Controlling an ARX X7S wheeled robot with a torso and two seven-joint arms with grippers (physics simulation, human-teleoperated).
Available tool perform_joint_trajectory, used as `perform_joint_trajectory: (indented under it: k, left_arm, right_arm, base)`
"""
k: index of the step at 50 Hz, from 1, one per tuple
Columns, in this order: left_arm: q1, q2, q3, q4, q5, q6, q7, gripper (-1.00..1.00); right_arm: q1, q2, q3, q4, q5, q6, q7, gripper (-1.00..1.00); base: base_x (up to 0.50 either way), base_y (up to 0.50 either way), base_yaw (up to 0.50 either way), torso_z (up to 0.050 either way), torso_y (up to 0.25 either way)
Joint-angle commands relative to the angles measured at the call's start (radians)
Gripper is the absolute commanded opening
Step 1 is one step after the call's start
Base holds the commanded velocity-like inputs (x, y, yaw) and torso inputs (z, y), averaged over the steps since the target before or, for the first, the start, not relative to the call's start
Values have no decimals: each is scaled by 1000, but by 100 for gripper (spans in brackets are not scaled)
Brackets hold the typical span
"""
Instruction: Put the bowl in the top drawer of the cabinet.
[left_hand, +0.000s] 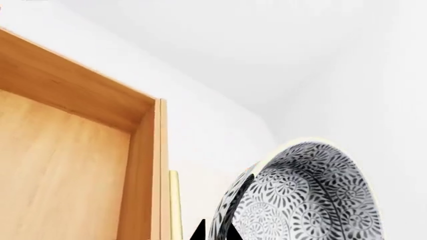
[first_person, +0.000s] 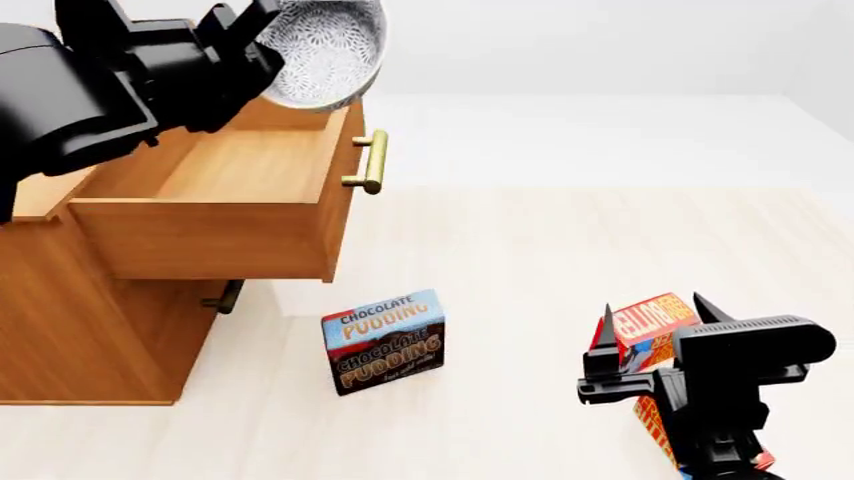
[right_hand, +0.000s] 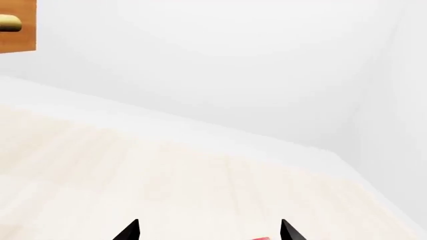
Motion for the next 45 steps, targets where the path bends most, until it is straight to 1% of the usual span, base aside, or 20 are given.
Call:
perform_joint_trajectory:
  k: [1,10,12,18,19,26,35,41,45]
  left_arm:
    - [-133,78,79,-281,130,22,94,-100]
    - [-218,165,164,-565,245,55,221,-100]
    - [-238,187,194,-629,284,68,262,-100]
    - [-339,292,286,-935,392,96,446,-100]
    - [-350,301,293,-964,399,99,459,-100]
    - [-350,292,274,-968,397,111,416,-100]
    - [-370,275,251,-968,400,112,394,-100]
    - [-347,275,235,-968,408,127,375,-100]
    - [-324,279,220,-968,417,141,343,-100]
  right_arm:
    - [-5,-1,1,17,3,-18,0,100]
    - [-17,3,12,15,13,-23,-2,100]
    - [-19,4,14,14,14,-23,-1,100]
    - [-23,5,13,22,15,-31,-2,100]
    - [-25,6,16,23,16,-32,-2,100]
    - [-29,8,19,32,18,-38,-1,100]
    - [-31,9,19,36,20,-41,0,100]
    - [-28,10,16,35,20,-38,2,100]
    - [-30,11,17,36,21,-40,2,100]
  base:
    - [0,0,0,0,0]
    - [0,0,0,0,0]
    - [0,0,0,0,0]
    - [0,0,0,0,0]
    - [0,0,0,0,0]
    - [0,0,0,0,1]
    - [0,0,0,0,0]
    - [0,0,0,0,0]
    - [0,0,0,0,0]
